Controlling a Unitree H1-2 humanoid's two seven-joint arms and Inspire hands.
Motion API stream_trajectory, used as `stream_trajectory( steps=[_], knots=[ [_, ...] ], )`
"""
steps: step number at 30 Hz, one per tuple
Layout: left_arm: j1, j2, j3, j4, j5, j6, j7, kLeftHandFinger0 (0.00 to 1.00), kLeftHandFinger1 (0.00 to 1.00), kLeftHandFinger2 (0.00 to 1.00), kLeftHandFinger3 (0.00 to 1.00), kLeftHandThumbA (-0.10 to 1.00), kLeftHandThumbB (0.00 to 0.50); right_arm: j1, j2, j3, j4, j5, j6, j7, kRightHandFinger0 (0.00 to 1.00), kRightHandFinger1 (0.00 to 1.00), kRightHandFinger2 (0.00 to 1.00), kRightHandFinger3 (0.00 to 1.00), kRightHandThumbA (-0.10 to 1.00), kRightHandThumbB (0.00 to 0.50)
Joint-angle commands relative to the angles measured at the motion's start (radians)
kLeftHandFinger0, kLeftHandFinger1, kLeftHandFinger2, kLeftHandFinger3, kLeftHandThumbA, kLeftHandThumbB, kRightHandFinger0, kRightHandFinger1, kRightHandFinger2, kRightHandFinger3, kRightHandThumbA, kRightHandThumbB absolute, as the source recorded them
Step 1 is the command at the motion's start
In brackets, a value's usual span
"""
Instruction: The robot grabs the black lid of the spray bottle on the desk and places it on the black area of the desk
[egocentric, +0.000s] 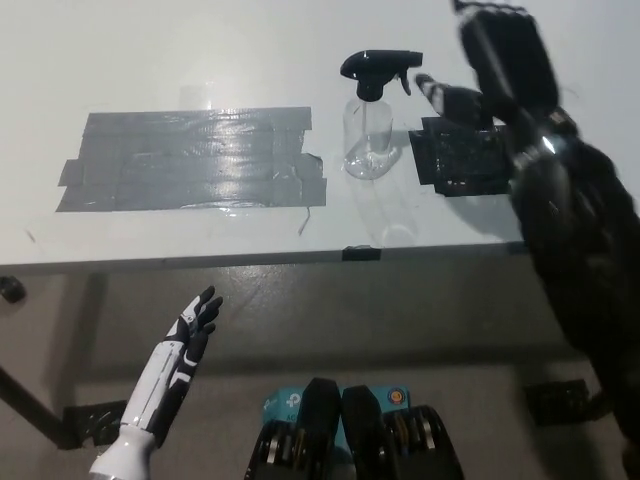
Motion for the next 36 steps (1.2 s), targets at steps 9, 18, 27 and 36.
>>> stream_trajectory(
  steps=[9,18,27,36],
  knots=[
    [-0.002,0.031,0.01,-0.021,0.0,-0.007,-0.02,1.0,1.0,1.0,1.0,1.0,0.301,-0.284,0.057,0.138,0.483,-0.053,0.022,-0.116,1.0,1.0,1.0,1.0,0.9,0.467],
    [-0.015,0.039,0.016,-0.025,-0.015,0.006,-0.027,1.0,1.0,1.0,1.0,1.0,0.309,-0.33,0.067,0.164,0.607,-0.025,0.007,-0.147,1.0,1.0,1.0,1.0,0.89,0.5],
    [-0.015,0.039,0.019,-0.034,-0.007,0.012,-0.026,1.0,1.0,1.0,1.0,1.0,0.296,-0.327,0.059,0.17,0.597,-0.022,0.021,-0.143,1.0,1.0,1.0,1.0,0.87,0.478],
    [-0.023,0.039,0.014,-0.029,0.014,0.009,-0.021,1.0,1.0,1.0,1.0,1.0,0.296,-0.349,0.065,0.181,0.621,-0.02,-0.002,-0.172,1.0,1.0,1.0,1.0,0.9,0.48]
  ],
)
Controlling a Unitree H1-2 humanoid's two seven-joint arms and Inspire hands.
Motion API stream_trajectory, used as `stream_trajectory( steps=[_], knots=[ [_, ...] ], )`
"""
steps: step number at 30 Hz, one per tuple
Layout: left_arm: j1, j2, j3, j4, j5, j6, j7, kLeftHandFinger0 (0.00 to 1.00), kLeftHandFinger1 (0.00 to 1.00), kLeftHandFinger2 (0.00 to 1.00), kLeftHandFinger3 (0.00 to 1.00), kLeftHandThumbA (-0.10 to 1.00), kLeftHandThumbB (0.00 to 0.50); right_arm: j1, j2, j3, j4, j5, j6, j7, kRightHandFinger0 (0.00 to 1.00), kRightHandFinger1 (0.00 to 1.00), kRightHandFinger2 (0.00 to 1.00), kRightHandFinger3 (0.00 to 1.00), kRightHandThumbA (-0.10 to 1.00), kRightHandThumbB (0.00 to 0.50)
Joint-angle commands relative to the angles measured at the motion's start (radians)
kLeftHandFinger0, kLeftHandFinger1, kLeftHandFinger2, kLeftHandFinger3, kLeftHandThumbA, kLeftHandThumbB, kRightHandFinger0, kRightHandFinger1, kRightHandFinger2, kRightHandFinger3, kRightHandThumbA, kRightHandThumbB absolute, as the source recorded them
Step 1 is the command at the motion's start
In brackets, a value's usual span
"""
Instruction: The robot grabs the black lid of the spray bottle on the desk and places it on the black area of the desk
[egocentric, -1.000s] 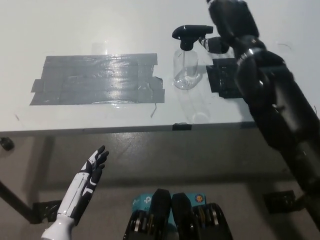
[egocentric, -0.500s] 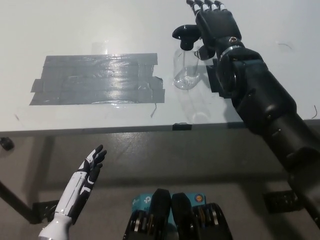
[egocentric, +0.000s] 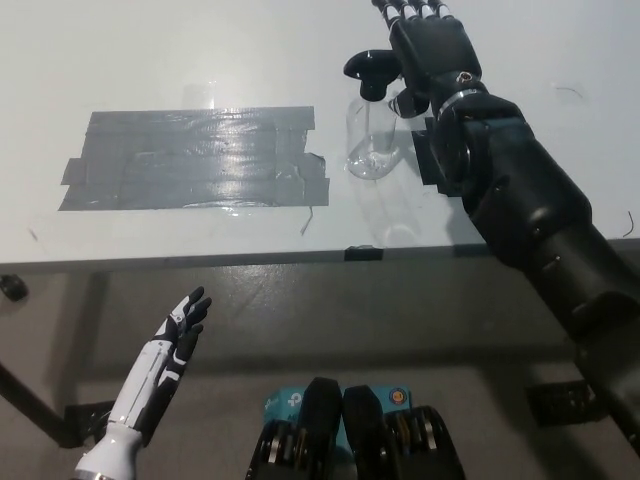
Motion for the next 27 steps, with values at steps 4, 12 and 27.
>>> stream_trajectory(
  steps=[4,12,27],
  knots=[
    [-0.012,0.012,0.004,-0.025,0.008,-0.009,-0.009,1.0,1.0,1.0,1.0,1.0,0.303,-0.127,0.01,0.07,0.127,-0.032,-0.075,-0.14,1.0,0.96,0.93,0.98,0.55,0.306],
    [-0.029,0.017,-0.008,-0.021,0.025,-0.009,-0.014,1.0,1.0,1.0,1.0,1.0,0.28,-0.159,0.024,0.057,0.322,0.035,-0.256,-0.39,0.0,0.34,0.68,0.88,-0.1,0.138],
    [-0.044,0.028,-0.018,-0.018,0.042,0.004,-0.016,1.0,1.0,1.0,1.0,1.0,0.317,-0.207,0.017,-0.053,0.327,0.151,-0.275,-0.426,0.0,0.21,0.51,0.58,0.14,0.044]
  ],
)
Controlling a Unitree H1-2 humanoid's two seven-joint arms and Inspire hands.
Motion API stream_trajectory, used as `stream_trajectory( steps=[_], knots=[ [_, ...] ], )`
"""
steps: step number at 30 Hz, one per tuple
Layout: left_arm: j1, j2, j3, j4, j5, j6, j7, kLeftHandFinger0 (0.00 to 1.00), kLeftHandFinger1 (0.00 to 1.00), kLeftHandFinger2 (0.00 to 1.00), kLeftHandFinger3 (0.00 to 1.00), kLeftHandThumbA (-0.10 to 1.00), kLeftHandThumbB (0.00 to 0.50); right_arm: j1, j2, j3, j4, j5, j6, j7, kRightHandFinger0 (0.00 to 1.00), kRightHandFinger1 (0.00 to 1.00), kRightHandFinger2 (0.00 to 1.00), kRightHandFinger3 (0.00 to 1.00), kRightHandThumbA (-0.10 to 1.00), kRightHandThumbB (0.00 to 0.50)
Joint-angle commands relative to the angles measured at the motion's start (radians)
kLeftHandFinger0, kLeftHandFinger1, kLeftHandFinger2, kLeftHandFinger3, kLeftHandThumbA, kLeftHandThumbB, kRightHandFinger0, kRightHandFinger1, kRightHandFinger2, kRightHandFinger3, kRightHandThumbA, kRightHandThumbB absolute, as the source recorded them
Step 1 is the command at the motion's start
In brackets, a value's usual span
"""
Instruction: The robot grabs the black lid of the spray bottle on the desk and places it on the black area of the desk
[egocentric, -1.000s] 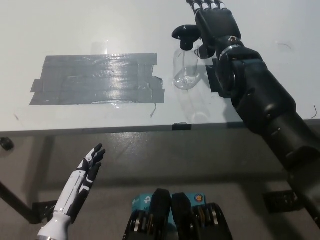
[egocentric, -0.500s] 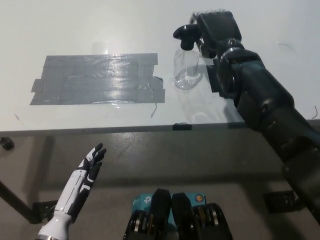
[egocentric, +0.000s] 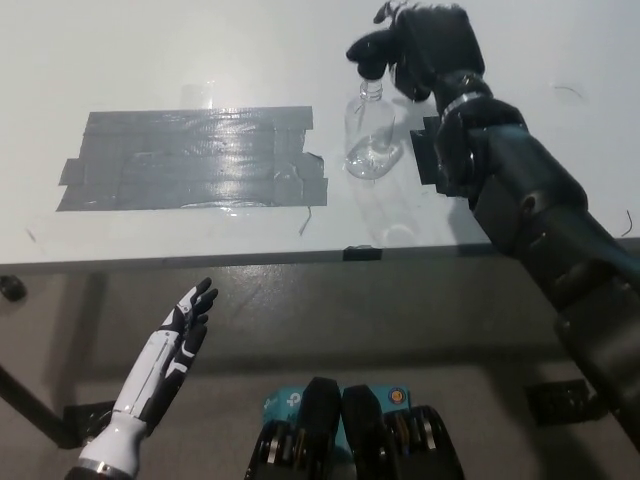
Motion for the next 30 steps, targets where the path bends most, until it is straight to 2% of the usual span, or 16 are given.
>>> stream_trajectory(
  steps=[1,3,7,10,12,13,19,20,21,22,24,28,30],
  knots=[
    [-0.015,0.015,-0.001,-0.021,0.011,0.007,-0.018,1.0,1.0,1.0,1.0,1.0,0.323,-0.107,-0.018,-0.057,-0.033,0.085,-0.05,-0.063,0.0,0.2,0.51,0.58,0.14,0.04],
    [-0.017,0.016,-0.002,-0.017,0.014,0.0,-0.017,1.0,1.0,1.0,1.0,1.0,0.304,-0.123,-0.027,-0.078,-0.049,0.099,-0.044,-0.046,0.0,0.19,0.49,0.58,0.17,0.035],
    [-0.019,0.018,-0.006,-0.019,0.02,0.008,-0.016,1.0,1.0,1.0,1.0,1.0,0.306,-0.151,-0.05,-0.108,-0.089,0.118,-0.043,-0.024,0.0,0.19,0.5,0.59,0.23,0.004],
    [-0.025,0.019,-0.007,-0.019,0.03,0.01,-0.012,1.0,1.0,1.0,1.0,1.0,0.299,-0.175,-0.069,-0.129,-0.117,0.133,-0.033,-0.013,0.0,0.2,0.51,0.61,0.23,0.022],
    [-0.026,0.02,-0.007,-0.018,0.028,0.01,-0.013,1.0,1.0,1.0,1.0,1.0,0.288,-0.191,-0.092,-0.161,-0.139,0.166,-0.031,0.004,0.0,0.18,0.48,0.53,0.21,0.025],
    [-0.026,0.02,-0.007,-0.018,0.028,0.01,-0.014,1.0,1.0,1.0,1.0,1.0,0.287,-0.192,-0.094,-0.165,-0.141,0.17,-0.03,0.007,0.0,0.18,0.48,0.53,0.2,0.025],
    [-0.029,0.031,-0.011,-0.037,0.049,0.059,-0.02,1.0,1.0,1.0,1.0,1.0,0.232,-0.21,-0.12,-0.342,-0.161,0.321,0.046,0.056,0.0,0.17,0.42,0.37,0.15,0.051],
    [-0.029,0.031,-0.011,-0.034,0.051,0.054,-0.018,1.0,1.0,1.0,1.0,1.0,0.217,-0.207,-0.122,-0.365,-0.158,0.342,0.053,0.068,0.0,0.17,0.44,0.38,0.15,0.059],
    [-0.029,0.03,-0.011,-0.03,0.05,0.049,-0.016,1.0,1.0,1.0,1.0,1.0,0.21,-0.203,-0.126,-0.389,-0.153,0.364,0.061,0.08,0.0,0.18,0.47,0.4,0.07,0.058],
    [-0.028,0.031,-0.012,-0.028,0.052,0.047,-0.017,1.0,1.0,1.0,1.0,1.0,0.199,-0.197,-0.128,-0.413,-0.148,0.383,0.064,0.084,0.0,0.18,0.49,0.43,0.04,0.071],
    [-0.026,0.027,-0.006,-0.027,0.029,0.052,-0.022,1.0,1.0,1.0,1.0,1.0,0.198,-0.187,-0.142,-0.446,-0.113,0.412,0.068,0.107,0.0,0.23,0.55,0.48,0.07,0.08],
    [-0.029,0.036,-0.009,-0.039,0.056,0.068,-0.019,1.0,1.0,1.0,1.0,1.0,0.179,-0.158,-0.161,-0.447,-0.065,0.418,0.043,0.107,0.0,0.2,0.51,0.38,0.05,0.08],
    [-0.031,0.036,-0.008,-0.029,0.059,0.056,-0.014,1.0,1.0,1.0,1.0,1.0,0.179,-0.125,-0.163,-0.449,-0.037,0.427,0.042,0.101,0.0,0.19,0.51,0.38,0.09,0.078]
  ],
)
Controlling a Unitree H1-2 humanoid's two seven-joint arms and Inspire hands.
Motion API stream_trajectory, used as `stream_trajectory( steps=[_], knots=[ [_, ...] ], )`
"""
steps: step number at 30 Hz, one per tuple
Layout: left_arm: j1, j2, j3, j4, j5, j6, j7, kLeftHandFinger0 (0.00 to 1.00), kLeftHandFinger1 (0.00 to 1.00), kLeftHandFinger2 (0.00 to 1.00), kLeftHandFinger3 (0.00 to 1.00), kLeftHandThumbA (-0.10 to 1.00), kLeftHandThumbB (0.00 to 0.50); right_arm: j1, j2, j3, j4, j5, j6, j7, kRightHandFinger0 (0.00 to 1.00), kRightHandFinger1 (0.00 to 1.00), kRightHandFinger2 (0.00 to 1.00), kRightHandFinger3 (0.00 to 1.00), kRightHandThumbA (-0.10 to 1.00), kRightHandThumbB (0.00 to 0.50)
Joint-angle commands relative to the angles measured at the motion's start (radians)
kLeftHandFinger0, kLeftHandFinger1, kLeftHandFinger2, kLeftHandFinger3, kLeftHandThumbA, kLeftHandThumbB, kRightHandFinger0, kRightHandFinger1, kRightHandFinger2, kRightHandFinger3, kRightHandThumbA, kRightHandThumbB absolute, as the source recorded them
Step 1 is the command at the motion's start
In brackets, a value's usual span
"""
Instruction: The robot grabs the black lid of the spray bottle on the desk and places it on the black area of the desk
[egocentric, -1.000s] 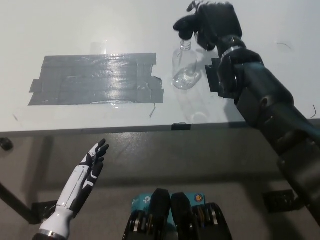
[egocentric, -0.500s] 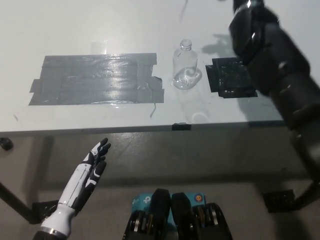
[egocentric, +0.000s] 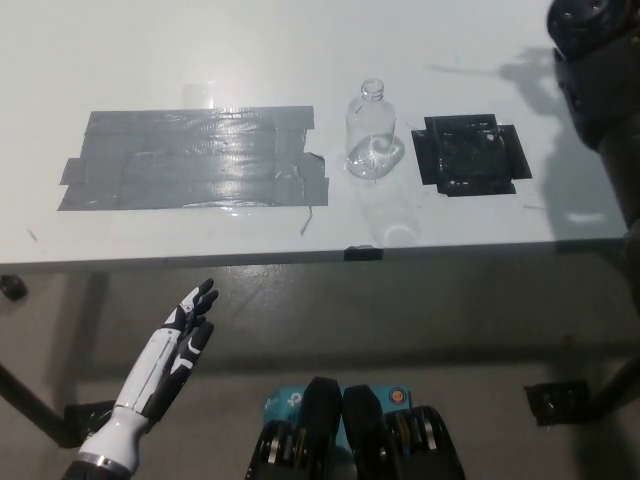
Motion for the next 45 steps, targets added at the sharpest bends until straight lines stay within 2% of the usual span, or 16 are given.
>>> stream_trajectory(
  steps=[1,7,10,14,15,16,17,18,19,20,24,28,31,37,41,45],
  knots=[
    [-0.015,0.02,0.005,-0.028,0.017,-0.001,-0.011,1.0,1.0,1.0,1.0,1.0,0.179,0.01,-0.026,-0.016,0.044,0.073,-0.01,0.011,0.0,0.19,0.52,0.39,0.1,0.084],
    [-0.003,0.025,0.013,-0.038,0.015,0.007,-0.011,1.0,1.0,1.0,1.0,1.0,0.179,0.109,0.005,-0.035,0.119,0.133,-0.021,0.028,0.0,0.18,0.49,0.33,0.11,0.076],
    [-0.003,0.025,0.015,-0.037,0.019,0.002,-0.006,1.0,1.0,1.0,1.0,1.0,0.175,0.146,0.033,-0.062,0.152,0.172,-0.001,0.042,0.01,0.28,0.58,0.34,0.12,0.091],
    [-0.009,0.022,0.017,-0.029,0.018,-0.005,-0.003,1.0,1.0,1.0,1.0,1.0,0.169,0.191,0.054,-0.069,0.175,0.199,0.002,0.085,0.13,0.52,0.78,0.42,0.15,0.087],
    [-0.009,0.022,0.018,-0.027,0.016,-0.01,-0.002,1.0,1.0,1.0,1.0,1.0,0.165,0.211,0.071,-0.068,0.185,0.206,0.016,0.099,0.36,0.77,1.0,0.8,0.23,0.089],
    [-0.009,0.022,0.019,-0.027,0.015,-0.009,-0.003,1.0,1.0,1.0,1.0,1.0,0.166,0.214,0.074,-0.068,0.187,0.211,0.018,0.103,0.4,0.71,0.86,0.77,0.31,0.088],
    [-0.012,0.02,0.02,-0.027,0.014,-0.007,-0.002,1.0,1.0,1.0,1.0,1.0,0.173,0.216,0.079,-0.08,0.191,0.233,0.029,0.149,0.64,0.92,1.0,1.0,0.38,0.108],
    [-0.012,0.021,0.019,-0.027,0.018,-0.005,-0.002,1.0,1.0,1.0,1.0,1.0,0.172,0.218,0.08,-0.087,0.194,0.25,0.044,0.2,0.77,1.0,1.0,1.0,0.44,0.12],
    [-0.013,0.022,0.019,-0.028,0.021,-0.005,-0.002,1.0,1.0,1.0,1.0,1.0,0.171,0.219,0.079,-0.087,0.196,0.255,0.051,0.226,0.81,1.0,1.0,1.0,0.46,0.125],
    [-0.017,0.023,0.018,-0.026,0.021,-0.009,-0.003,1.0,1.0,1.0,1.0,1.0,0.168,0.219,0.078,-0.092,0.193,0.264,0.052,0.233,1.0,1.0,1.0,1.0,0.45,0.122],
    [-0.024,0.022,0.021,-0.036,0.024,0.009,-0.003,1.0,1.0,1.0,1.0,1.0,0.187,0.21,0.065,-0.086,0.184,0.269,0.041,0.22,1.0,1.0,1.0,1.0,0.51,0.091],
    [-0.029,0.024,0.021,-0.035,0.02,0.007,-0.007,1.0,1.0,1.0,1.0,1.0,0.175,0.194,0.04,-0.069,0.178,0.268,0.063,0.238,1.0,1.0,1.0,1.0,0.57,0.165],
    [-0.029,0.023,0.023,-0.033,0.015,0.005,-0.007,1.0,1.0,1.0,1.0,1.0,0.176,0.194,0.033,-0.07,0.163,0.278,0.047,0.222,1.0,1.0,1.0,1.0,0.53,0.184],
    [-0.044,0.022,0.025,-0.028,0.013,-0.003,-0.007,1.0,1.0,1.0,1.0,1.0,0.193,0.184,0.005,-0.118,0.105,0.343,-0.023,0.247,1.0,1.0,1.0,1.0,0.63,0.38],
    [-0.048,0.025,0.022,-0.038,0.025,0.019,-0.01,1.0,1.0,1.0,1.0,1.0,0.197,0.165,-0.001,-0.136,0.04,0.36,-0.038,0.237,1.0,1.0,1.0,1.0,0.61,0.451],
    [-0.067,0.026,0.025,-0.03,0.012,0.022,-0.016,1.0,1.0,1.0,1.0,1.0,0.206,0.151,-0.011,-0.094,-0.114,0.301,-0.015,0.174,1.0,1.0,1.0,1.0,0.7,0.5]
  ],
)
